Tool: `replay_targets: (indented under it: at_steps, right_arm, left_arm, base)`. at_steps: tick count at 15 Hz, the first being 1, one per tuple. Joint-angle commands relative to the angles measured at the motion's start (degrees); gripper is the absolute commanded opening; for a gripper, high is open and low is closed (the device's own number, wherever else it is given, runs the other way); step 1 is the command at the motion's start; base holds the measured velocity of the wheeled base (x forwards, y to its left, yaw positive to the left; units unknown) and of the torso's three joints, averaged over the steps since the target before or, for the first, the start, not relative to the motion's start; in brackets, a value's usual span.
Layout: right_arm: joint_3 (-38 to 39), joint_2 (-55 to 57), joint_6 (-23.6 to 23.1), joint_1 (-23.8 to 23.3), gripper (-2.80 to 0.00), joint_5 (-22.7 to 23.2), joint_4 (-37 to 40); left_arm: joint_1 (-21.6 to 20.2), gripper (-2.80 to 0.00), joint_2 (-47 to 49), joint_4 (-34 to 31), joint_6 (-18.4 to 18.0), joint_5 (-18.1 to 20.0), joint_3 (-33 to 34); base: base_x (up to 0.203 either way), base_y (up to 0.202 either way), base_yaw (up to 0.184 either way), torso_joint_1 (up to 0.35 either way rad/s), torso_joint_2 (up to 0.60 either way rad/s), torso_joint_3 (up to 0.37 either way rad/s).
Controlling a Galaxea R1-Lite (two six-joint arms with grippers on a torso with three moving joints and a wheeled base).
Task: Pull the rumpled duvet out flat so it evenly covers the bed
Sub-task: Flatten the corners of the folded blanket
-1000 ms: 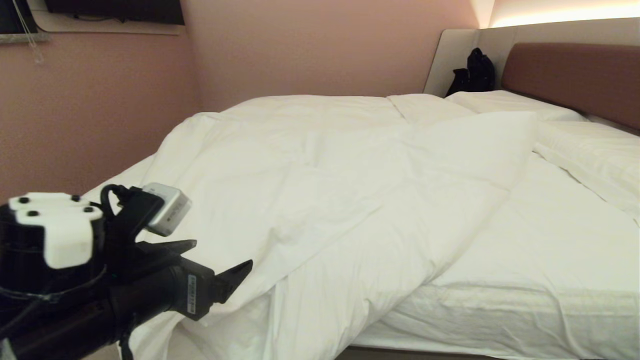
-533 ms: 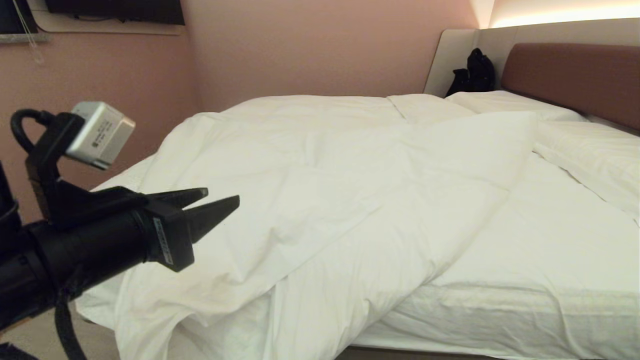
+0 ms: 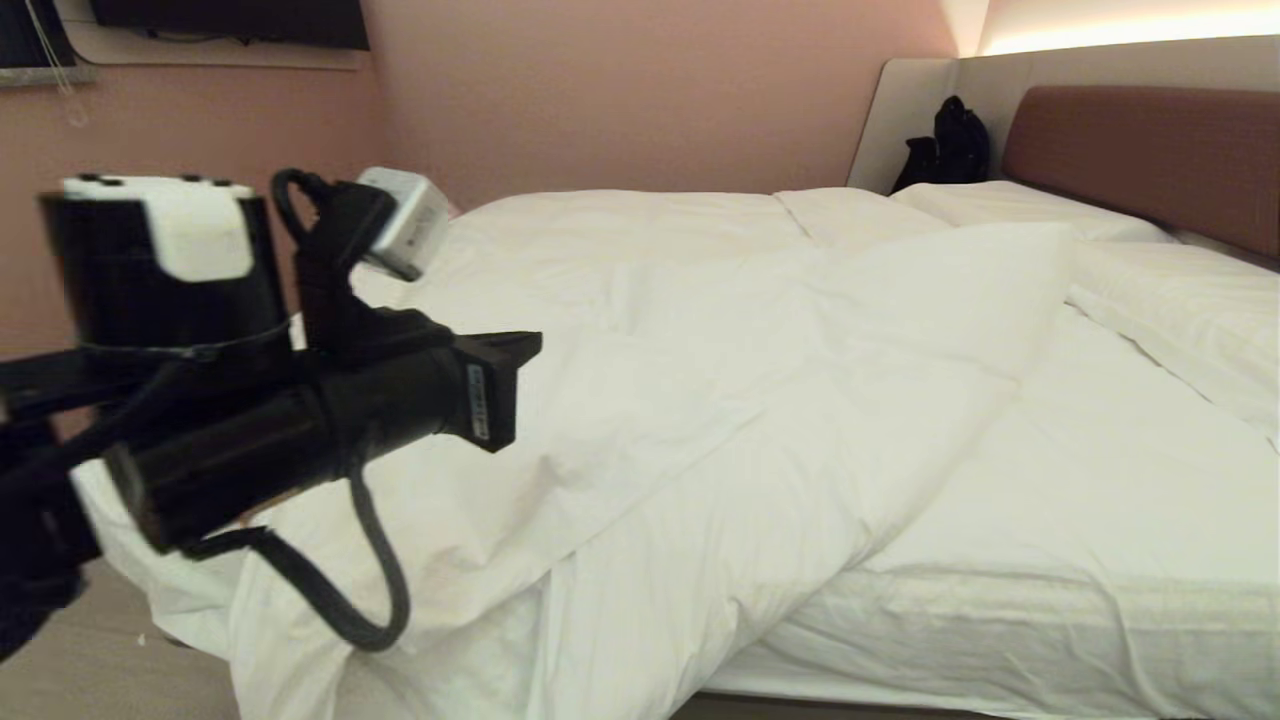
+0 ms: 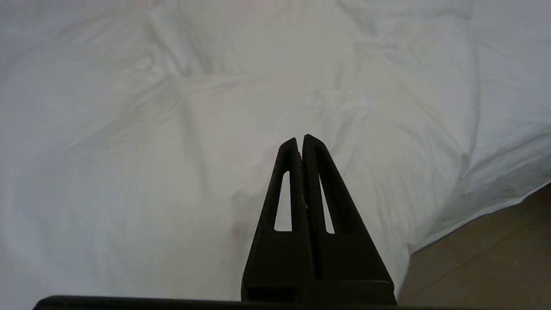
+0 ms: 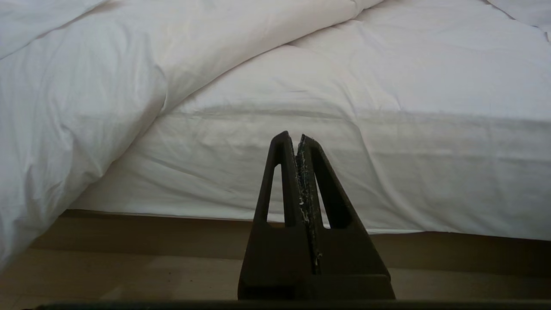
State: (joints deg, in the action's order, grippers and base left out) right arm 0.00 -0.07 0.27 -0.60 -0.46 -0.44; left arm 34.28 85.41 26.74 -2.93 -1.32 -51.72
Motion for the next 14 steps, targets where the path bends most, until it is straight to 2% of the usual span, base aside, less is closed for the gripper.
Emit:
replay_targets:
  at_steps: [1, 3, 4, 7, 9, 12, 14]
  right_arm:
    - [0.0, 0.1, 0.0, 0.0, -2.8, 0.0, 0.0]
    - [0.0, 0.1, 0.0, 0.0, -2.8, 0.0, 0.0]
    - [0.0, 0.1, 0.0, 0.0, -2.8, 0.0, 0.0]
    - [0.0, 0.1, 0.0, 0.0, -2.8, 0.0, 0.0]
    - [0.0, 0.1, 0.0, 0.0, -2.8, 0.0, 0.0]
    - [0.0, 0.1, 0.0, 0.0, -2.8, 0.0, 0.0]
    - [0.0, 0.1, 0.0, 0.0, -2.8, 0.0, 0.0]
  left_arm:
    - [0.0, -2.8, 10.1, 1.7, -2.5, 1.2, -4.4]
    - [0.0, -2.8, 15.4, 1.0, -7.1, 1.7, -9.5]
    - [0.0, -2.8, 17.5, -0.4, -11.4, 1.8, -11.8]
    - [0.0, -2.8, 22.7, -1.3, -20.6, 1.9, -14.7]
    - [0.0, -2.8, 25.9, -1.5, -22.8, 2.0, -18.1]
    - [0.0, -2.8, 28.4, -1.8, -23.3, 3.2, -21.2]
    - [-0.1, -2.8, 32.6, -2.8, -23.4, 3.9, -27.8]
  base:
    - [0.0, 0.0, 0.0, 0.0, 0.0, 0.0]
    - [0.0, 0.0, 0.0, 0.0, 0.0, 0.0]
    - [0.0, 0.0, 0.0, 0.0, 0.0, 0.0]
    - [0.0, 0.0, 0.0, 0.0, 0.0, 0.0]
    - [0.0, 0.0, 0.0, 0.0, 0.0, 0.0]
    - [0.0, 0.0, 0.0, 0.0, 0.0, 0.0]
    - [0.0, 0.0, 0.0, 0.0, 0.0, 0.0]
